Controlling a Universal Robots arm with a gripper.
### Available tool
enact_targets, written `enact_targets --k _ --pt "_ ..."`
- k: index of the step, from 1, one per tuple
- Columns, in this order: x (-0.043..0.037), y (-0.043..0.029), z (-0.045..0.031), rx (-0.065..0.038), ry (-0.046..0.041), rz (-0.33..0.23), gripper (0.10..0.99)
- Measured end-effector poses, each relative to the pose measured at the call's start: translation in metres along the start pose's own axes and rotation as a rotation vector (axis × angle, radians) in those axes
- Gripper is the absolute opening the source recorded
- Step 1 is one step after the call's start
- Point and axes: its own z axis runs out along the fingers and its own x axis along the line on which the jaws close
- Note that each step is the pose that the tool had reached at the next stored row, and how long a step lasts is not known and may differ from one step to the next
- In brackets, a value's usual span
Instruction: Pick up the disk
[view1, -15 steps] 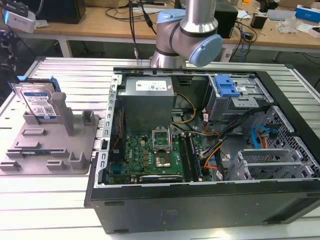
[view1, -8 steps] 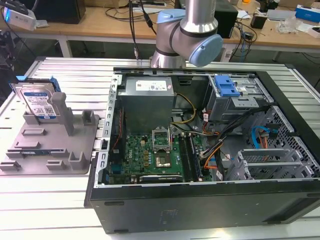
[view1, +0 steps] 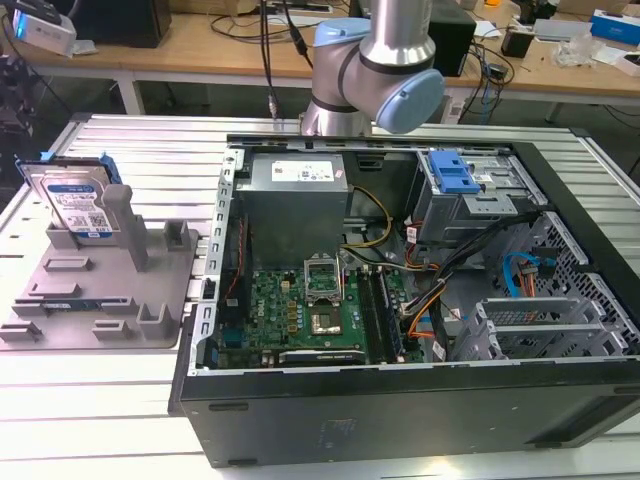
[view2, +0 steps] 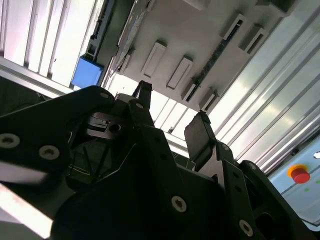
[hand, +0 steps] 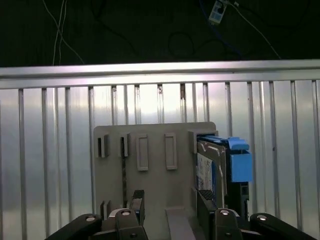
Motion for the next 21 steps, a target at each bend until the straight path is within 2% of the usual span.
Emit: enact_targets --k 4,5,7,10,14,21 --pt "-0.0146 0.0020 0.0003 0.003 -0.0001 0.000 0.541" --pt "-0.0199 0.0031 0.0004 0.004 -0.0001 0.000 0.541" --pt "-0.0359 0.0076 0.0010 0.005 -0.0002 0.000 0.541" --pt "-0.0517 0.0150 0.0021 0.008 -0.0003 0.000 0.541" --pt "-0.0598 0.0241 0.0040 0.013 0.0003 0.000 0.541" --pt "-0.0602 0.0245 0.0044 0.013 0.0018 -0.004 0.541"
